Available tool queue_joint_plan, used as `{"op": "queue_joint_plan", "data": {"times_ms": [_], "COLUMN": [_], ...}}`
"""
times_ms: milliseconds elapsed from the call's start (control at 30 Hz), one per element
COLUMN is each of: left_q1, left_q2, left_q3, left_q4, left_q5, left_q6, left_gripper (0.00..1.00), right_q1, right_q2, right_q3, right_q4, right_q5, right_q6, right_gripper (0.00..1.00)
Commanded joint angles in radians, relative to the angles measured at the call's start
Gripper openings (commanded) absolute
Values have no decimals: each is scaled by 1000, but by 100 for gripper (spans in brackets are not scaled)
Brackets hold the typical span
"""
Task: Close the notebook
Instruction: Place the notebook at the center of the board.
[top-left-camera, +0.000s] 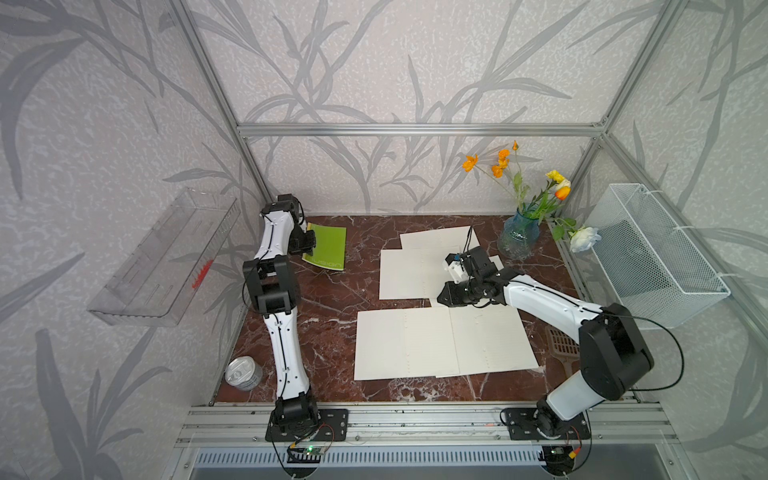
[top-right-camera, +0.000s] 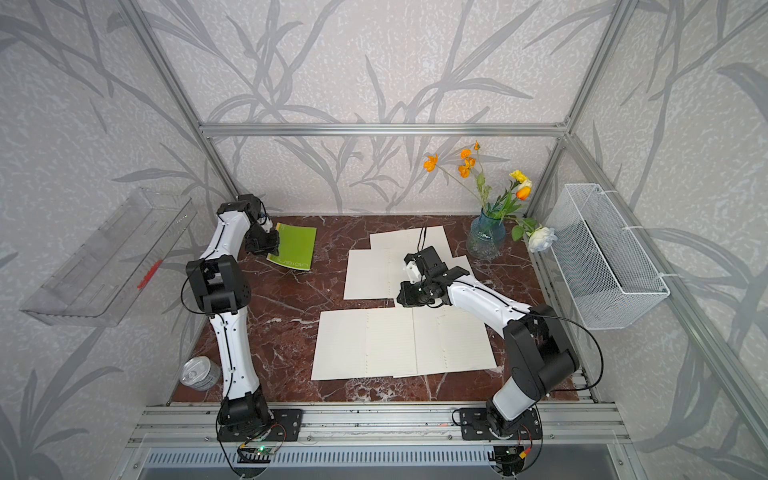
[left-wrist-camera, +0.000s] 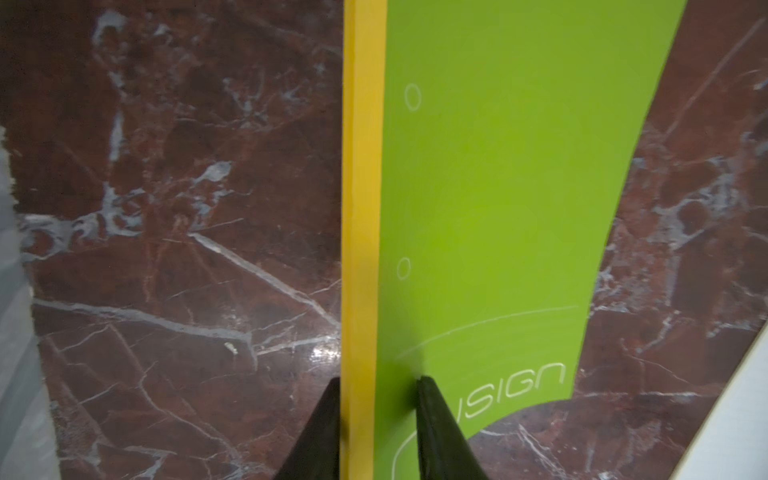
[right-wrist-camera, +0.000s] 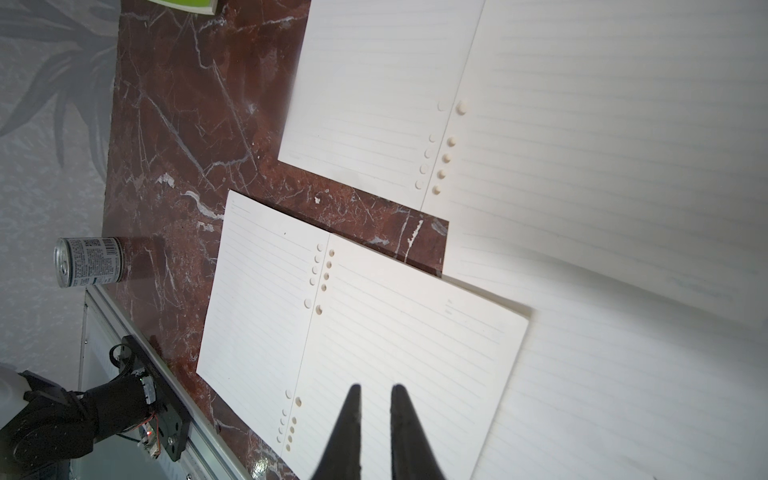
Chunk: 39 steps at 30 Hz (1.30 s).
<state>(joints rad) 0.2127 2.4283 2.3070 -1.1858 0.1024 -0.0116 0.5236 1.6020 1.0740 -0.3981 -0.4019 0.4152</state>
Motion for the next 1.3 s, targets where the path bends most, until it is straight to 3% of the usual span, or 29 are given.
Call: {"op": "queue_joint_plan", "data": {"times_ms": [0, 200, 767, 1267], "left_q1": [5, 5, -124, -223], "left_q2": [11, -2, -121, -75], "left_q3": [28, 28, -188, -217], "left_q4": [-13, -9, 141, 179], "left_q5": [-101, -176, 12, -30], "left_q6": [-17, -35, -220, -251], "left_gripper": [31, 35, 44, 53], "right_q1": [-5, -5, -5, -5], "right_q2": [-6, -4, -2, -16], "right_q3": [2, 2, 1, -8], "right_q4": [-21, -21, -5, -15], "right_q5": [-2, -6, -15, 5], "right_q6": [-3, 0, 3, -6], "right_gripper": [16, 16, 17, 21]}}
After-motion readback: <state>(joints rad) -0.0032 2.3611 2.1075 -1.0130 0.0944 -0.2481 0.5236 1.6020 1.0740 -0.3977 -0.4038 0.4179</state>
